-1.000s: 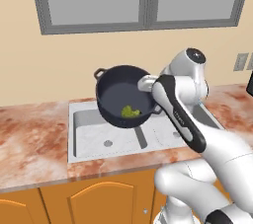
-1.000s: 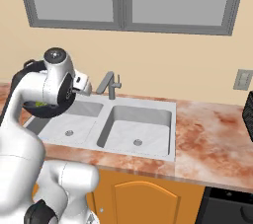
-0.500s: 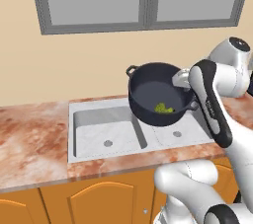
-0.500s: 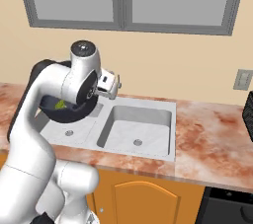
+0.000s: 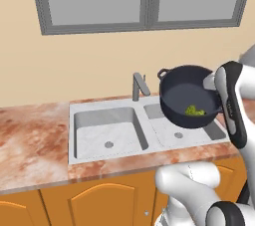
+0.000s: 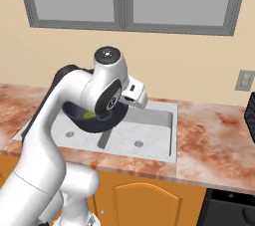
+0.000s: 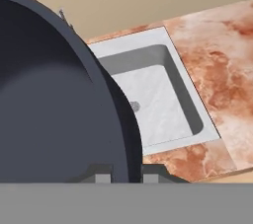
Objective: Dump the broccoli from the pot into the sink. Then turn on the water and wash the broccoli. Then turn off the water and put the broccoli back in the pot.
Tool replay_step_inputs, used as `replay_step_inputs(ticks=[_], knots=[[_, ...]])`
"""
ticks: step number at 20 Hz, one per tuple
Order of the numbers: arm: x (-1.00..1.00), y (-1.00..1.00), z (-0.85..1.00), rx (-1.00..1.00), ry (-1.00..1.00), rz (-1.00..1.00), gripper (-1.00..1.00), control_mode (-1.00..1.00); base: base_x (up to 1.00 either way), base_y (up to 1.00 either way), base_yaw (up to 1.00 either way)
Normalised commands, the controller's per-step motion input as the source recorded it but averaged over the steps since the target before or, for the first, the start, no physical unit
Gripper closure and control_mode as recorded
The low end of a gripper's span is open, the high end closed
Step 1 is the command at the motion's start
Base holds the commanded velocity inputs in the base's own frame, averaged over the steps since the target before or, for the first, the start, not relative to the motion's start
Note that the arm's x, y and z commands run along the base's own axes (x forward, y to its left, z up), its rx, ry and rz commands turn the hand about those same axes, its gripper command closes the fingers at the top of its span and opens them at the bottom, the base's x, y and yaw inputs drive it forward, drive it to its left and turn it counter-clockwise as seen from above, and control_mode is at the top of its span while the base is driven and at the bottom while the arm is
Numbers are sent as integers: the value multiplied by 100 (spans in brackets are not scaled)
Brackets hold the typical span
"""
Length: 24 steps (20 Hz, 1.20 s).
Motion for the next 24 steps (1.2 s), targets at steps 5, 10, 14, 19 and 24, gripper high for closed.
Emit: replay_step_inputs(ticks=[5, 10, 14, 19, 24], knots=[[5, -65, 0, -13, 1, -10, 100, -100, 0, 0, 0], [13, -56, 0, -14, 0, -6, 100, -100, 0, 0, 0], [41, -14, 0, -17, 1, -6, 100, -100, 0, 0, 0], [59, 0, 1, -4, 5, -10, 100, -100, 0, 0, 0], [29, -12, 2, -1, 1, -9, 100, -100, 0, 0, 0]])
